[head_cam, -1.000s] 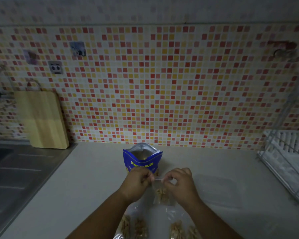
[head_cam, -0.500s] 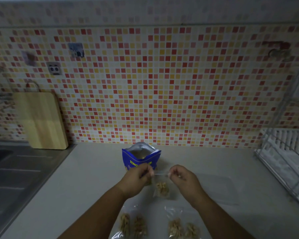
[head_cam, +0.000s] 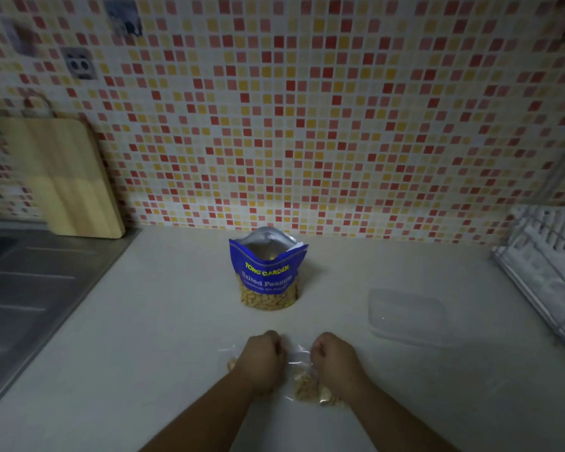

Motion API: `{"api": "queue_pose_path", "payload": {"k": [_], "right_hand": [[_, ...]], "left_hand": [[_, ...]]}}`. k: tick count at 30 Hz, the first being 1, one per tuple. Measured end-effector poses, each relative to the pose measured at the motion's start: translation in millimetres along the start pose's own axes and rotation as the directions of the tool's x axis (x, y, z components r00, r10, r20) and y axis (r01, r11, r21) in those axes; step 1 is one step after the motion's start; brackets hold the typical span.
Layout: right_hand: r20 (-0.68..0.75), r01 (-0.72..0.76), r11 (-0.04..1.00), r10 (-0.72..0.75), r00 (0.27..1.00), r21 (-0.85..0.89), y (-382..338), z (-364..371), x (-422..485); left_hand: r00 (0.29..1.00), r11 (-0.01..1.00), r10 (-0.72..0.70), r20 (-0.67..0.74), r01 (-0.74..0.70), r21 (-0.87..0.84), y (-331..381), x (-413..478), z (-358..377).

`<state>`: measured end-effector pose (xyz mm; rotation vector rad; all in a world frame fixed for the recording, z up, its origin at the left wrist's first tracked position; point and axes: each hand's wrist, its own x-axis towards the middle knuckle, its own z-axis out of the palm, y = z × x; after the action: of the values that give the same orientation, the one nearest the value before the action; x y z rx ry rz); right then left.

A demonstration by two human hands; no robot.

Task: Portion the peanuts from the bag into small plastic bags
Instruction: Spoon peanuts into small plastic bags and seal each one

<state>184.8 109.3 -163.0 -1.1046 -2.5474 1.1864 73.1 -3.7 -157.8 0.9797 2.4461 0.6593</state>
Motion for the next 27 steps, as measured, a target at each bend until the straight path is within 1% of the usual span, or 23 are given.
{"api": "queue_pose_path", "payload": {"k": [1, 3, 4, 5, 6, 8, 10, 13, 15, 17, 19, 20, 21, 23, 24, 25, 27], "right_hand": [[-0.019, 0.020, 0.997, -0.021, 1.000, -0.070, 1.1, 3.3, -0.9], [-0.125, 0.061, 0.970, -0.093, 0.988, -0.237, 6.2, 9.9, -0.3], [-0.179, 0.083, 0.934, -0.152, 0.972, -0.347, 10.3, 13.9, 0.1], [-0.199, 0.087, 0.886, -0.196, 0.960, -0.455, 12.9, 17.6, 0.2], [-0.220, 0.080, 0.849, -0.225, 0.949, -0.523, 15.9, 20.5, 1.5], [-0.232, 0.076, 0.816, -0.250, 0.940, -0.573, 19.9, 23.2, 2.4], [-0.242, 0.064, 0.808, -0.249, 0.938, -0.586, 21.4, 24.7, 2.2], [-0.251, 0.059, 0.831, -0.234, 0.939, -0.553, 21.5, 26.7, 0.7], [-0.261, 0.078, 0.863, -0.236, 0.936, -0.499, 19.0, 27.5, -0.1], [-0.267, 0.128, 0.888, -0.266, 0.926, -0.441, 13.4, 28.3, 0.8], [-0.254, 0.198, 0.895, -0.316, 0.914, -0.400, 3.9, 30.1, 4.3], [-0.243, 0.232, 0.888, -0.345, 0.906, -0.397, -1.8, 31.6, 7.3], [-0.223, 0.263, 0.878, -0.372, 0.901, -0.400, -7.5, 33.8, 11.1], [-0.151, 0.303, 0.850, -0.399, 0.904, -0.431, -18.8, 40.2, 17.9], [-0.103, 0.308, 0.837, -0.392, 0.914, -0.452, -23.9, 43.8, 20.3], [-0.069, 0.304, 0.826, -0.379, 0.923, -0.475, -27.8, 47.2, 22.8], [-0.052, 0.286, 0.812, -0.361, 0.931, -0.509, -30.8, 54.4, 26.9]], "left_hand": [[1.000, 1.000, 0.000, 0.000, 0.000, 0.028, 0.0, -0.5, 3.3], [1.000, 0.995, 0.021, -0.008, -0.021, 0.099, -1.8, 0.7, 8.6], [0.999, 0.991, 0.038, -0.017, -0.035, 0.131, -2.8, 1.5, 10.4], [0.999, 0.986, 0.044, -0.020, -0.040, 0.159, -3.6, 2.1, 12.1], [0.998, 0.983, 0.050, -0.026, -0.045, 0.180, -5.0, 2.8, 14.1], [0.997, 0.979, 0.060, -0.044, -0.050, 0.199, -6.7, 3.2, 17.1], [0.996, 0.975, 0.063, -0.059, -0.049, 0.218, -8.9, 3.5, 19.3], [0.996, 0.975, 0.075, -0.054, -0.062, 0.211, -10.7, 2.3, 18.8], [0.995, 0.990, 0.061, -0.075, -0.051, 0.132, -12.4, 0.9, 13.7], [0.988, 0.999, 0.025, -0.153, -0.019, 0.036, -19.9, 1.7, 2.9], [0.977, 0.999, -0.037, -0.210, 0.036, -0.005, -33.8, 5.2, -10.0], [0.974, 0.999, -0.052, -0.219, 0.054, 0.006, -42.7, 7.3, -15.1], [0.979, 0.995, -0.060, -0.195, 0.073, 0.061, -52.1, 9.6, -18.9], [0.995, 0.972, -0.050, -0.087, 0.068, 0.223, -69.1, 14.1, -20.9], [0.997, 0.959, -0.051, -0.057, 0.065, 0.276, -75.3, 16.3, -19.9], [0.997, 0.956, -0.067, -0.050, 0.078, 0.284, -78.3, 17.2, -19.1], [0.996, 0.958, -0.062, -0.062, 0.077, 0.277, -77.1, 16.1, -19.7]]}}
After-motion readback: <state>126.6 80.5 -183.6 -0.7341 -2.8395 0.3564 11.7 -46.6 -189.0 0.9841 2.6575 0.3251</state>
